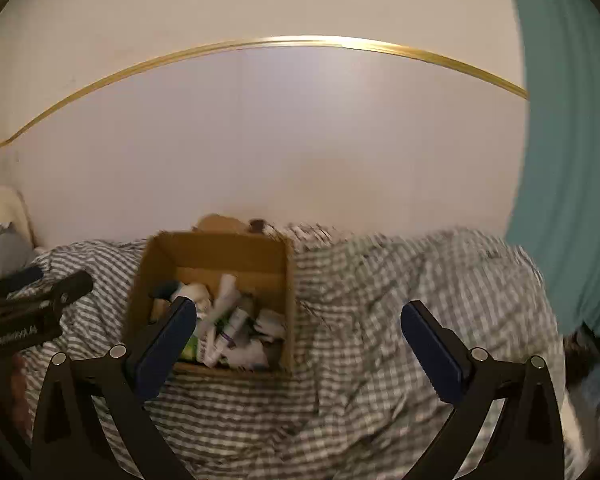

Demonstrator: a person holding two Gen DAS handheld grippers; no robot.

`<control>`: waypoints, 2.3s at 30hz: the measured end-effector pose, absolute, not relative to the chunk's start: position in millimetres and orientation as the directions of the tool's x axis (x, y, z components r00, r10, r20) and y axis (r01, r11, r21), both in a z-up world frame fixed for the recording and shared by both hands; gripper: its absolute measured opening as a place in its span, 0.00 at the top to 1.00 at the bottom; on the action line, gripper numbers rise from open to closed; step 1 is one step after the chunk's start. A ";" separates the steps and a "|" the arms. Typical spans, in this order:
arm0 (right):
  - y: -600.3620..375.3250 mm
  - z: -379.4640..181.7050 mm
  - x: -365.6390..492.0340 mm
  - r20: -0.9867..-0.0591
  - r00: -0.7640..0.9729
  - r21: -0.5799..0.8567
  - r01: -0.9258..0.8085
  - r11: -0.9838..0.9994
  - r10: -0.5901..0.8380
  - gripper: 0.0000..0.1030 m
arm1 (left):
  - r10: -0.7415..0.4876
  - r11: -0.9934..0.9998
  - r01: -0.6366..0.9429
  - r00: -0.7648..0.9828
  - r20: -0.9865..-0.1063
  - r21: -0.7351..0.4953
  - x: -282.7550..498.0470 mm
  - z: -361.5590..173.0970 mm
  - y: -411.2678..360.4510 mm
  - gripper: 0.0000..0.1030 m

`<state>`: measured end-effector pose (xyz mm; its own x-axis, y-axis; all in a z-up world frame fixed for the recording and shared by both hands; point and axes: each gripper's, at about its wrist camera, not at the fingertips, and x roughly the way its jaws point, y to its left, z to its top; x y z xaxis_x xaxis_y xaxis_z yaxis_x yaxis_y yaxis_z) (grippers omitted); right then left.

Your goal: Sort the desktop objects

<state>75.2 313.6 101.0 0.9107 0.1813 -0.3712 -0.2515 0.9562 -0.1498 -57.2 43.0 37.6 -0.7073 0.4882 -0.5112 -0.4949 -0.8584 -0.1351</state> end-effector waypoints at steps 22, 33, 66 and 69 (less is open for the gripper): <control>293.7 -8.6 83.4 -0.460 0.881 -0.132 -0.191 0.973 0.110 0.00 | 0.439 -0.876 -0.471 -0.684 -0.582 -0.107 -41.4 -47.4 36.6 0.00; 294.5 -12.8 83.4 -0.472 0.878 -0.145 -0.174 0.974 0.086 0.00 | 0.456 -0.870 -0.473 -0.657 -0.601 -0.143 -43.3 -48.4 37.2 0.00; 301.6 -22.8 86.1 -0.509 0.857 -0.168 -0.193 0.967 0.083 0.00 | 0.403 -0.889 -0.452 -0.691 -0.600 -0.077 -40.4 -54.0 34.1 0.00; 301.3 -23.1 85.8 -0.510 0.856 -0.168 -0.193 0.967 0.082 0.00 | 0.403 -0.888 -0.454 -0.690 -0.601 -0.075 -39.6 -54.7 35.2 0.00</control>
<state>85.8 301.3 -23.1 0.8562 0.0825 -0.5100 -0.1931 0.9667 -0.1680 -39.6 35.2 -54.8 -0.6901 0.4035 -0.6008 -0.4542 -0.8878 -0.0745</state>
